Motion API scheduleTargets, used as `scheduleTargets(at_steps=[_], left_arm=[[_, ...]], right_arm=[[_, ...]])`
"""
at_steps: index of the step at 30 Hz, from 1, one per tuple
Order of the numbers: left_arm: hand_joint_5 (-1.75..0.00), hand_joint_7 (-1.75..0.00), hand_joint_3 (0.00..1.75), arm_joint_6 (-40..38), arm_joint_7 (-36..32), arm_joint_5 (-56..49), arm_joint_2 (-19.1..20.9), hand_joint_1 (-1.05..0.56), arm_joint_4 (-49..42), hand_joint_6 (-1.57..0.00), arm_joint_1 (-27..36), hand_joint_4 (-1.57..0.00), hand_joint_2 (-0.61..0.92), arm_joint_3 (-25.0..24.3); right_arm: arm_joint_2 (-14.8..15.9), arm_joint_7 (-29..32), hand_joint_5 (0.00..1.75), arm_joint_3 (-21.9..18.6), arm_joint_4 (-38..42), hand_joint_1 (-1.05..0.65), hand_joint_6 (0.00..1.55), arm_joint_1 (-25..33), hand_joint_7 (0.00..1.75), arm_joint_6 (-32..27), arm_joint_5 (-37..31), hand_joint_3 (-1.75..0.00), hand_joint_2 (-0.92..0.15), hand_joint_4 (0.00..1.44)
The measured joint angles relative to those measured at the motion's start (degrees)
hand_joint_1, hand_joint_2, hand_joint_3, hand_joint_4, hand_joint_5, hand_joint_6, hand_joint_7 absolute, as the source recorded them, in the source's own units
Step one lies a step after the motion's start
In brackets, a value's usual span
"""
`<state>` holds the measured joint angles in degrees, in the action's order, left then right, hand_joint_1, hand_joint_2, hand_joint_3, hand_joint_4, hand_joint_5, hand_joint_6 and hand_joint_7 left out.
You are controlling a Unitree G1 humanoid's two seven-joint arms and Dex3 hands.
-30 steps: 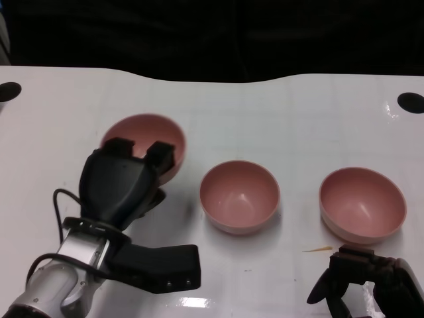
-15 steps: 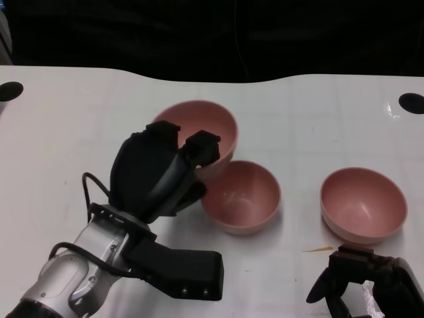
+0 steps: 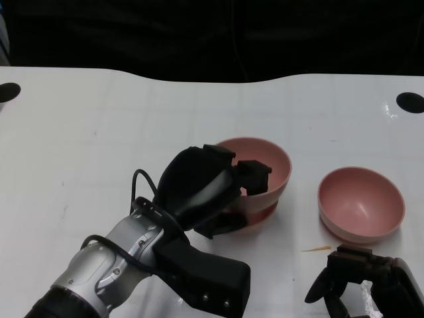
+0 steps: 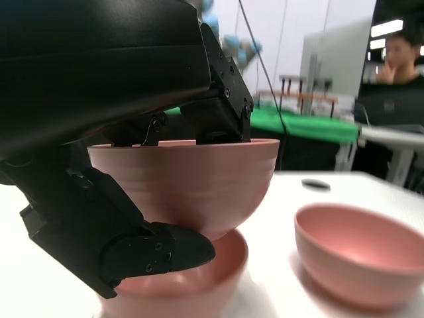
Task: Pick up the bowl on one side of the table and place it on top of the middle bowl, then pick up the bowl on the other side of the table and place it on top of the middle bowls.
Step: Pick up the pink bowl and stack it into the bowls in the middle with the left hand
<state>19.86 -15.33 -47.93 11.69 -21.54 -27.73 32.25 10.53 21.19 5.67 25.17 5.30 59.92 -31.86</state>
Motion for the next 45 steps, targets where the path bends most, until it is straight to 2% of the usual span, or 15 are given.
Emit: scheduleTargets(at_steps=[2,5,7,11,12,14,20,21,22,23,24,26,29,33,45], left_arm=[[-1.75,-1.13,0.86,0.4,0.3,0.2,-0.2,-0.19,-0.4,-0.89,-0.2,-0.86,0.56,0.0],[-1.75,-1.09,0.89,1.1,0.3,0.3,-0.3,-0.19,-1.6,-0.90,-0.3,-0.87,0.55,0.1],[-1.75,-1.00,0.79,0.8,1.1,0.0,-0.3,-0.20,-2.0,-0.91,-0.4,-0.85,0.57,0.4],[-1.75,-0.97,0.75,0.1,2.5,-0.6,-0.3,-0.20,-2.0,-0.91,-0.5,-0.85,0.59,1.1],[-1.75,-0.83,0.54,0.0,2.4,-1.4,-0.2,-0.23,-2.0,-0.94,-0.6,-0.84,0.66,1.2],[-1.75,-0.71,0.35,-0.2,1.4,-3.2,0.1,-0.24,-2.2,-0.98,-0.7,-0.84,0.74,1.5],[-1.75,-0.67,0.28,-0.3,0.0,-4.9,0.4,-0.25,-2.6,-0.99,-0.7,-0.83,0.78,1.6],[-1.08,-0.35,0.28,-1.4,0.1,-6.2,0.5,-0.44,-2.0,-0.60,-0.6,-0.36,0.86,1.8],[-0.80,-0.22,0.29,-3.8,0.8,-8.6,0.8,-0.51,-0.8,-0.46,-0.6,-0.19,0.89,2.3],[-0.64,-0.13,0.30,-6.2,1.9,-10.6,1.1,-0.56,0.6,-0.37,-0.5,-0.08,0.91,2.7],[-0.58,-0.10,0.30,-8.0,2.7,-11.8,1.5,-0.58,1.9,-0.34,-0.4,-0.05,0.91,2.9],[-0.53,-0.08,0.31,-10.1,3.4,-12.9,1.7,-0.59,3.5,-0.32,-0.4,-0.02,0.92,3.1],[-0.22,-0.02,0.47,-11.8,4.2,-13.9,1.9,-0.74,5.1,-0.14,0.1,0.00,0.92,3.8],[-0.09,0.00,0.55,-13.5,5.6,-14.8,2.0,-0.82,6.4,-0.08,2.0,0.00,0.92,4.4],[-0.08,-0.01,0.57,-14.0,8.4,-12.3,2.9,-0.86,8.4,-0.09,4.8,0.00,0.92,4.0]], right_arm=[[0.0,0.2,1.68,0.0,0.0,-0.01,0.92,0.0,1.18,0.0,0.0,-1.56,-0.15,0.85],[-0.1,0.4,1.69,0.1,0.0,-0.01,0.92,0.0,1.18,-0.1,-0.1,-1.56,-0.15,0.85],[-0.1,0.4,1.68,0.1,-0.2,-0.02,0.92,0.0,1.18,-0.2,-0.2,-1.57,-0.15,0.85],[-0.1,0.4,1.68,0.3,-0.7,-0.02,0.92,0.1,1.18,-0.3,-0.3,-1.57,-0.14,0.85],[-0.1,0.4,1.68,0.3,-0.9,-0.03,0.92,0.1,1.18,-0.4,-0.3,-1.57,-0.14,0.85],[-0.1,0.4,1.68,0.3,-1.2,-0.04,0.92,0.2,1.18,-0.8,-0.3,-1.57,-0.14,0.85],[-0.1,0.4,1.68,0.6,-1.4,-0.04,0.92,0.4,1.18,-1.4,-0.3,-1.57,-0.14,0.84],[-0.1,0.4,1.67,0.6,-1.4,-0.04,0.92,0.4,1.18,-1.4,-0.3,-1.57,-0.14,0.85],[-0.1,0.5,1.67,0.7,-1.4,-0.04,0.92,0.4,1.18,-1.4,-0.3,-1.56,-0.15,0.85],[-0.1,0.5,1.66,0.8,-1.4,-0.04,0.92,0.4,1.18,-1.4,-0.4,-1.56,-0.15,0.86],[-0.1,0.6,1.66,0.8,-1.4,-0.04,0.92,0.4,1.18,-1.4,-0.4,-1.56,-0.15,0.86],[-0.1,0.6,1.66,0.8,-1.4,-0.04,0.92,0.4,1.18,-1.4,-0.4,-1.55,-0.15,0.86],[-0.1,0.7,1.68,0.8,-1.4,-0.05,0.92,0.4,1.18,-1.4,-0.4,-1.55,-0.15,0.85],[-0.1,0.7,1.71,0.9,-1.3,-0.05,0.91,0.3,1.18,-1.4,-0.4,-1.54,-0.15,0.84],[-0.1,0.8,1.72,0.9,-1.2,-0.05,0.92,0.1,1.17,-1.4,-0.4,-1.52,-0.15,0.84]])
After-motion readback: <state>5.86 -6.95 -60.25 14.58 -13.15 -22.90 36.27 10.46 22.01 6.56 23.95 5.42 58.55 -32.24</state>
